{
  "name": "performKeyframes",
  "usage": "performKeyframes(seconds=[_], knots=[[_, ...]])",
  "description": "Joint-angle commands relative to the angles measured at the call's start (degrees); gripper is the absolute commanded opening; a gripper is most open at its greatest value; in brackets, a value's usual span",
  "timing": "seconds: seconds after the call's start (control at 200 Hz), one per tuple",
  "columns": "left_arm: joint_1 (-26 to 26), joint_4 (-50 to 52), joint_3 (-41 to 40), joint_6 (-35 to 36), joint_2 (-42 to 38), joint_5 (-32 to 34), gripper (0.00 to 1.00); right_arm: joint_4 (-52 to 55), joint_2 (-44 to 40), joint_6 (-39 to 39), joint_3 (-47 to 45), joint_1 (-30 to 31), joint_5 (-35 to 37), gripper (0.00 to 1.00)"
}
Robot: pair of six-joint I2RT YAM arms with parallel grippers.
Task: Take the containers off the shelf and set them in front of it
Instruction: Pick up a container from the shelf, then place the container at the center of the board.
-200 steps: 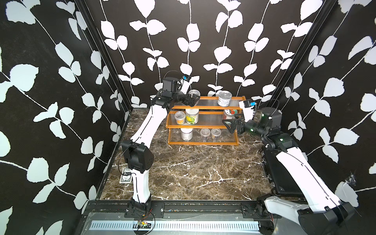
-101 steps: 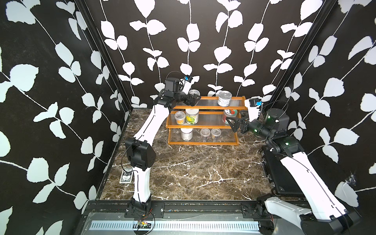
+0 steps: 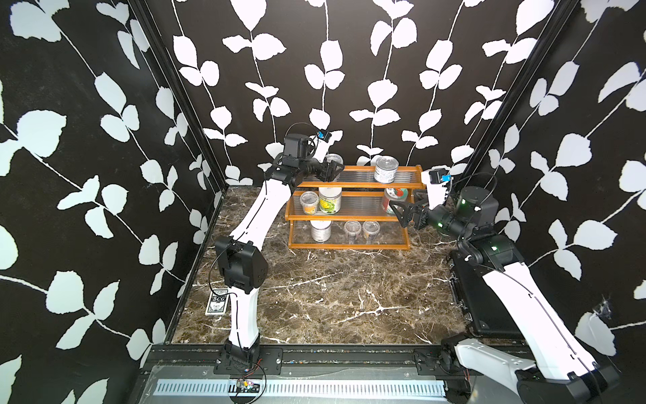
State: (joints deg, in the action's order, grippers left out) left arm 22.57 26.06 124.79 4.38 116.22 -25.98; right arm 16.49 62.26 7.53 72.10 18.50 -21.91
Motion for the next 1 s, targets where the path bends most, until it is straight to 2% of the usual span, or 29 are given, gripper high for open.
performKeyframes(seconds=[0.0,0.12,0.26,0.41,0.59,0.74,0.995], knots=[[0.5,-0.5,-0.3,0.7,-5.9,0.0,0.55,-2.3,-0.9,-0.4,-0.1,0.3,0.5,0.99],[1.4,0.9,-3.1,1.7,-10.3,1.3,0.55,-2.3,-0.8,-0.6,-0.4,0.4,0.0,0.99],[3.8,0.3,-12.1,2.3,-17.9,4.5,0.55,-3.3,-1.0,-1.1,-2.3,0.4,-2.5,0.99],[8.7,-2.8,-27.5,2.0,-27.4,11.3,0.55,-4.5,-1.6,-2.3,-5.5,0.5,-6.1,0.99],[14.0,-8.0,-48.6,-3.8,-38.5,19.7,0.56,-6.8,-4.3,-4.2,-11.8,1.2,-8.7,0.99],[17.1,-13.2,-64.2,-9.9,-45.7,26.3,0.56,-8.5,-5.9,-6.8,-18.0,3.3,-8.1,0.99],[17.2,-19.0,-81.9,-13.3,-50.7,33.2,0.56,-13.0,-6.1,-8.3,-23.8,6.5,-5.9,0.99]])
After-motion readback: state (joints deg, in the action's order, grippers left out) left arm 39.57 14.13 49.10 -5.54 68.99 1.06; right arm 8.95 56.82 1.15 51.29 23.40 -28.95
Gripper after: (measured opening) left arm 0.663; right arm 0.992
